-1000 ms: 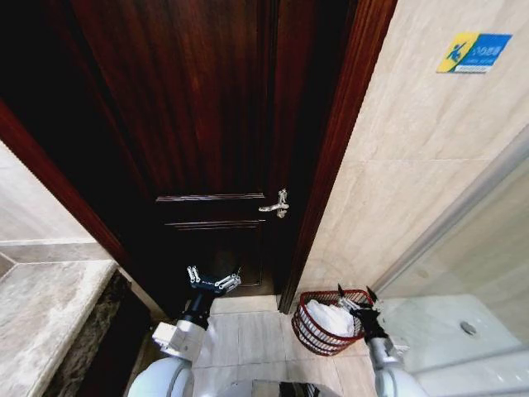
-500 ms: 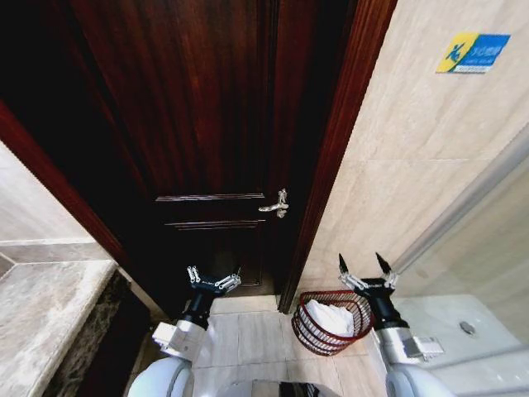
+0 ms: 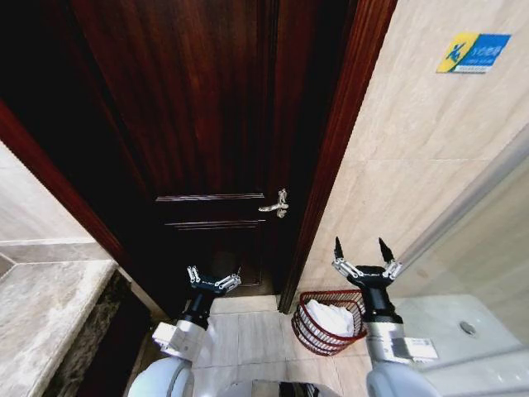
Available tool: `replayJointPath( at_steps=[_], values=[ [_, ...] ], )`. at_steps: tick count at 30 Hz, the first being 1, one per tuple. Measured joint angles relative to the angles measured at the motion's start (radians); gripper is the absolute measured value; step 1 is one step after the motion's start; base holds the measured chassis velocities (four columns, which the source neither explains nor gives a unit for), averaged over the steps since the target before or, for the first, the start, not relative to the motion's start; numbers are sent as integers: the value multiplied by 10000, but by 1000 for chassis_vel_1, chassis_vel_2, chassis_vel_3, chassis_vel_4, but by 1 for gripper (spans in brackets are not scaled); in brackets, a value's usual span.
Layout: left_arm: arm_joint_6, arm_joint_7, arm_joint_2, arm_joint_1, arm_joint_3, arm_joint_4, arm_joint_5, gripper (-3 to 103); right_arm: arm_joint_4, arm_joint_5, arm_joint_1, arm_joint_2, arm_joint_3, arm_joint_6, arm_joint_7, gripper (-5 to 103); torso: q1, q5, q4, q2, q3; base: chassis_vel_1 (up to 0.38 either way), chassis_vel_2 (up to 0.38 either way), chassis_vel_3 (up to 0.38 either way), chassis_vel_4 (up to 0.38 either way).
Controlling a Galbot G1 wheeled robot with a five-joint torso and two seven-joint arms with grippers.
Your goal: Discard the used towel into the hamper.
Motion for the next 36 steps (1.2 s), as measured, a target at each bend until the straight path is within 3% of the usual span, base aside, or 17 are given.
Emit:
replayJointPath(
  at_steps=[7, 21, 36],
  values=[
    [0, 0, 0, 0, 0, 0, -1, 100, 40, -544, -607, 1, -469, 599, -83, 100, 0, 0, 0, 0, 0, 0, 0, 0, 0],
    [0, 0, 0, 0, 0, 0, 0, 100, 364, -303, -1794, 25, -106, 1435, -65, 100, -1, 0, 0, 0, -1, 0, 0, 0, 0],
    [0, 0, -1, 0, 0, 0, 0, 100, -731, -409, -2366, 10, -416, 2545, 154, 100, -1, 0, 0, -2, 0, 0, 0, 0, 0]
  ],
)
